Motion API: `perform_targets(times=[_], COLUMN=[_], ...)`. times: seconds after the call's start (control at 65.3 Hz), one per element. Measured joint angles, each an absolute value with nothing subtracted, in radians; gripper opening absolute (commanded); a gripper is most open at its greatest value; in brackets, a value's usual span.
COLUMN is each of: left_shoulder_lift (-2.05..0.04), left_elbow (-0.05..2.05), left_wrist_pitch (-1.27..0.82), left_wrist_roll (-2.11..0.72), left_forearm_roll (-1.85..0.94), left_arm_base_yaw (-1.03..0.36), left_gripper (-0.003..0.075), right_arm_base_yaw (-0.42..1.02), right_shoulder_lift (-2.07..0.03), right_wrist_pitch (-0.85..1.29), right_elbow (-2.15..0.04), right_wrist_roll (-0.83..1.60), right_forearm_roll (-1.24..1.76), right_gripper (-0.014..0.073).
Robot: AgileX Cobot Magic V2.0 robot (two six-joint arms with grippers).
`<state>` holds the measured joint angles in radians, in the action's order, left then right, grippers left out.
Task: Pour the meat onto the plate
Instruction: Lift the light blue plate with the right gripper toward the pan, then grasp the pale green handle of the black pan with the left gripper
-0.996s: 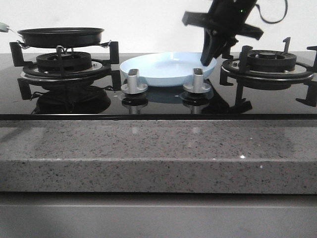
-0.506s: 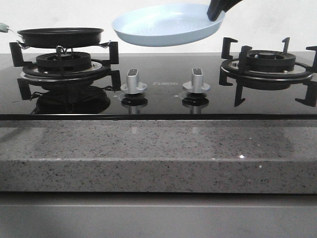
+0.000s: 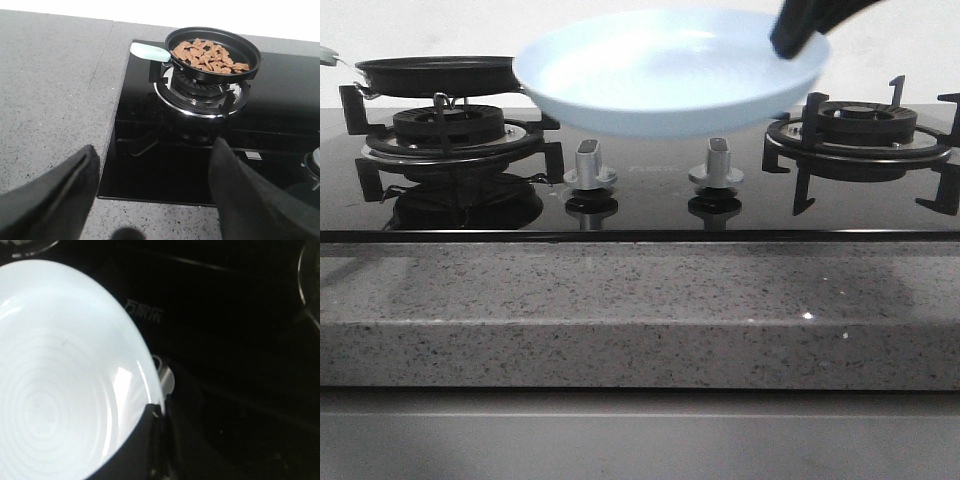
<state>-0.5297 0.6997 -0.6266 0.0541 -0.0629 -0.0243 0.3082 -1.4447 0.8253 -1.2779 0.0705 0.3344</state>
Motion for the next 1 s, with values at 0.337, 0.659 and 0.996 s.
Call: perform_targets(times=[0.337, 0.659, 0.996], left_shoulder_lift=[-0.530, -0.530, -0.530], left_elbow=[0.700, 0.700, 0.700], left_wrist_pitch=[-0.627, -0.627, -0.627], left_wrist_roll=[0.054, 0.054, 0.054], left_forearm_roll=[-0.063, -0.063, -0.063], left_arm_base_yaw=[-0.024, -0.024, -0.024], left_gripper=[0.0471, 0.0471, 0.0471], right_arm_base_yaw=[0.308, 0.308, 0.308], right_shoulder_lift=[-1.289, -1.287, -1.287], right_wrist_pitch=[0.783, 0.798, 0.800], right_elbow=[-1.069, -1.062, -1.062], right_wrist_roll=[0.071, 0.073, 0.073], right_forearm_roll=[0.340, 0.346, 0.346], right_gripper=[-0.0068, -0.0068, -0.0068])
